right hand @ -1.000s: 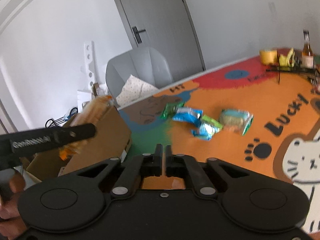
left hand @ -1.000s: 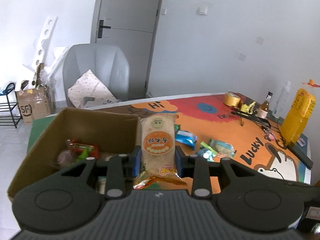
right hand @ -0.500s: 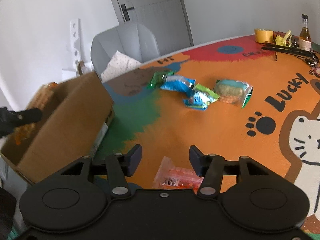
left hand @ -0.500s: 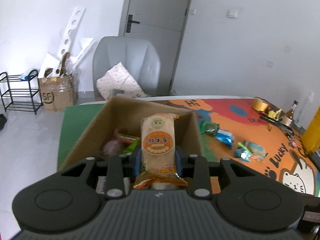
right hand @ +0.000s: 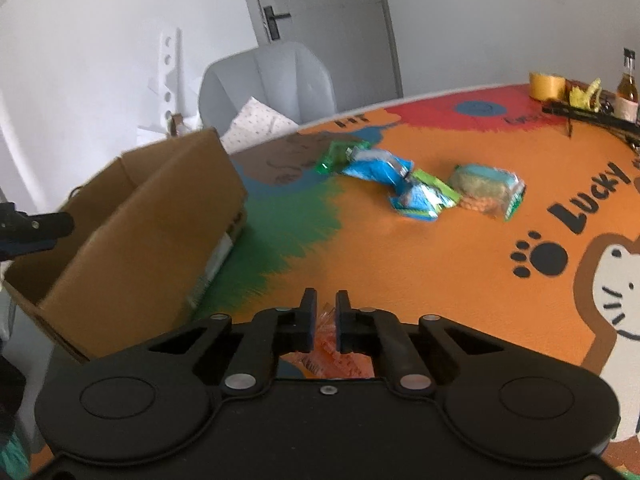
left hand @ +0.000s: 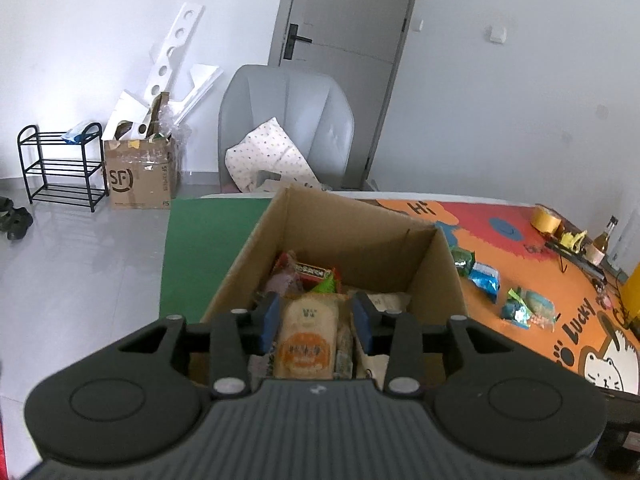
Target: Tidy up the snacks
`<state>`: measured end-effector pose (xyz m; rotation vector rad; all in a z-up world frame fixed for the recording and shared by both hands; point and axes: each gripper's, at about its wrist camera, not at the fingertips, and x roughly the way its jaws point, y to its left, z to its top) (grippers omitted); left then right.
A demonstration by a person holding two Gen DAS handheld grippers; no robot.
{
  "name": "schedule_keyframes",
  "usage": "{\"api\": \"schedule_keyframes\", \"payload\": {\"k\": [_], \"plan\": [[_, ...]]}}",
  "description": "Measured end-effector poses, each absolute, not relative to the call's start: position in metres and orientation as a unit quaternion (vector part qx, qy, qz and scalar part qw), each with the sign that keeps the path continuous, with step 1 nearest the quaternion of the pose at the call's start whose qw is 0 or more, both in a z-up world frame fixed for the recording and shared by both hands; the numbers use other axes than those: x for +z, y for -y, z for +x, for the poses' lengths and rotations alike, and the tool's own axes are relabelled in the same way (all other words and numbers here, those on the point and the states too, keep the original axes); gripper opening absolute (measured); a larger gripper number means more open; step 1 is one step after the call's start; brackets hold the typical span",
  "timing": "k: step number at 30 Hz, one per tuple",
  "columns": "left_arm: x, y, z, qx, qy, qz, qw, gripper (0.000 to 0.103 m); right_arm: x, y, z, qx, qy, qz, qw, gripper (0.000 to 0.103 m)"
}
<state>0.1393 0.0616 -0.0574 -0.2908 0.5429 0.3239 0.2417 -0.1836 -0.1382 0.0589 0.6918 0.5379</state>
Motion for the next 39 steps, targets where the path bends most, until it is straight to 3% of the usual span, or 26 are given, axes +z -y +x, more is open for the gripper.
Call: {"api": "schedule_keyframes", "payload": {"k": [12, 14, 16, 27, 30, 34, 39], "plan": [[-0.057, -0.073, 0.135, 0.165, -0.259, -0.157, 0.938, 0.041, -0.122, 0.185, 0.242, 0.270, -0.328, 0.042, 0.905, 0.005], [-0.057, -0.072, 0.135, 0.163, -0.259, -0.159, 0.939, 0.041, -0.125, 0.186, 0.241, 0.265, -0.335, 0.039, 0.903, 0.017], [-0.057, -0.073, 0.135, 0.161, -0.259, -0.160, 0.939, 0.041, -0.127, 0.187, 0.241, 0.257, -0.340, 0.036, 0.904, 0.039], [-0.060, -0.077, 0.132, 0.155, -0.258, -0.168, 0.938, 0.041, -0.144, 0.179, 0.231, 0.243, -0.372, -0.015, 0.896, 0.080], [-0.061, -0.078, 0.132, 0.156, -0.259, -0.169, 0.938, 0.041, -0.148, 0.173, 0.226, 0.241, -0.376, -0.034, 0.894, 0.080], [-0.060, -0.078, 0.132, 0.157, -0.258, -0.170, 0.938, 0.042, -0.149, 0.172, 0.221, 0.233, -0.358, -0.060, 0.902, 0.050], [-0.059, -0.077, 0.129, 0.157, -0.254, -0.168, 0.939, 0.042, -0.141, 0.177, 0.223, 0.241, -0.346, -0.047, 0.906, 0.048]]}}
